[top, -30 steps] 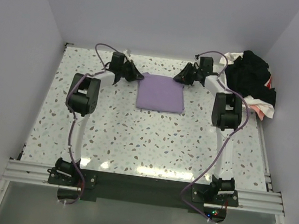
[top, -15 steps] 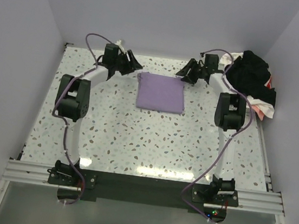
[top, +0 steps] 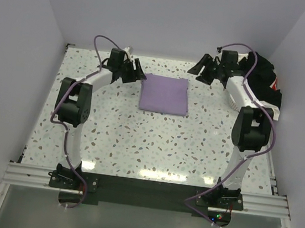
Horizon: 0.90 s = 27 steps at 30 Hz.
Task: Fold and stack the t-shirts
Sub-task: Neatly place the folded tshirt to the corner
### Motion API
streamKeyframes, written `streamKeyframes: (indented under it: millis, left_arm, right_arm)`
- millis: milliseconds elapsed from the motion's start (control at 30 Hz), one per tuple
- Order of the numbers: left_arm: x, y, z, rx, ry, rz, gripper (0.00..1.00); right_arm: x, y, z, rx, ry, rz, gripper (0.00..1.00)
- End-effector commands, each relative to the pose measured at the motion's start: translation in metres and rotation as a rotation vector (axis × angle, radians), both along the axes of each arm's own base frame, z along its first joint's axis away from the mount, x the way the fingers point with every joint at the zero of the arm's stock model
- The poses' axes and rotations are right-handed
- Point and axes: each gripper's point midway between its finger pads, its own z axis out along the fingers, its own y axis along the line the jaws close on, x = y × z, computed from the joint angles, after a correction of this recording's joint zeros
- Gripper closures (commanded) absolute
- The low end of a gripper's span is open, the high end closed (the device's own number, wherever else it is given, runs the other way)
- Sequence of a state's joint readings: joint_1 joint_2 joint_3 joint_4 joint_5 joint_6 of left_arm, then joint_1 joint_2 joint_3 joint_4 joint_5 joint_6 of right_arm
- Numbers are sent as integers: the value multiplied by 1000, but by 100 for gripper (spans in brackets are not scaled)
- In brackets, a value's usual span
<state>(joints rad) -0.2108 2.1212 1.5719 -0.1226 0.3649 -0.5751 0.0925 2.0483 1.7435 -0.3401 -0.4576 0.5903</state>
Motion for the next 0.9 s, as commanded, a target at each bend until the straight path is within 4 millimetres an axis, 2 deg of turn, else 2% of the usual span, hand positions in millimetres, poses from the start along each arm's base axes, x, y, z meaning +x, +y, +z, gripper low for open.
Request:
streamKeyframes:
  millis: [0, 167, 233, 367, 433, 600, 633, 700, 733, 800, 867]
  left_arm:
    - [-12, -6, -19, 61, 28, -62, 27]
    - [-15, -11, -43, 118, 85, -65, 28]
    - [-17, -10, -53, 137, 105, -61, 29]
    - [-15, -18, -62, 142, 112, -64, 32]
    - [-16, -24, -66, 139, 123, -74, 34]
    - [-23, -43, -75, 135, 141, -89, 60]
    - [-24, -44, -77, 137, 147, -82, 70]
    - [-27, -49, -79, 118, 163, -70, 80]
    - [-30, -48, -79, 113, 171, -56, 90]
    - [-30, -48, -74, 84, 179, -10, 97]
    - [-36, -41, -64, 75, 180, 48, 100]
  right_arm:
    - [-21, -8, 9, -41, -29, -19, 34]
    - [-51, -8, 5, -27, -23, -13, 34]
    - [-57, -8, 3, -23, -24, -14, 34]
    - [-74, -10, -6, -30, -5, -14, 34]
    - [-79, -8, -1, -25, -19, -12, 34]
    - [-93, -11, -2, -38, -13, -31, 36]
    - [-95, -11, 3, -35, -26, -33, 36]
    - [-102, -9, 1, -36, -20, -32, 36]
    - [-104, -11, 5, -40, -29, -38, 36]
    - [-111, -11, 4, -45, -23, -40, 37]
    - [-118, -13, 4, -55, -21, -48, 37]
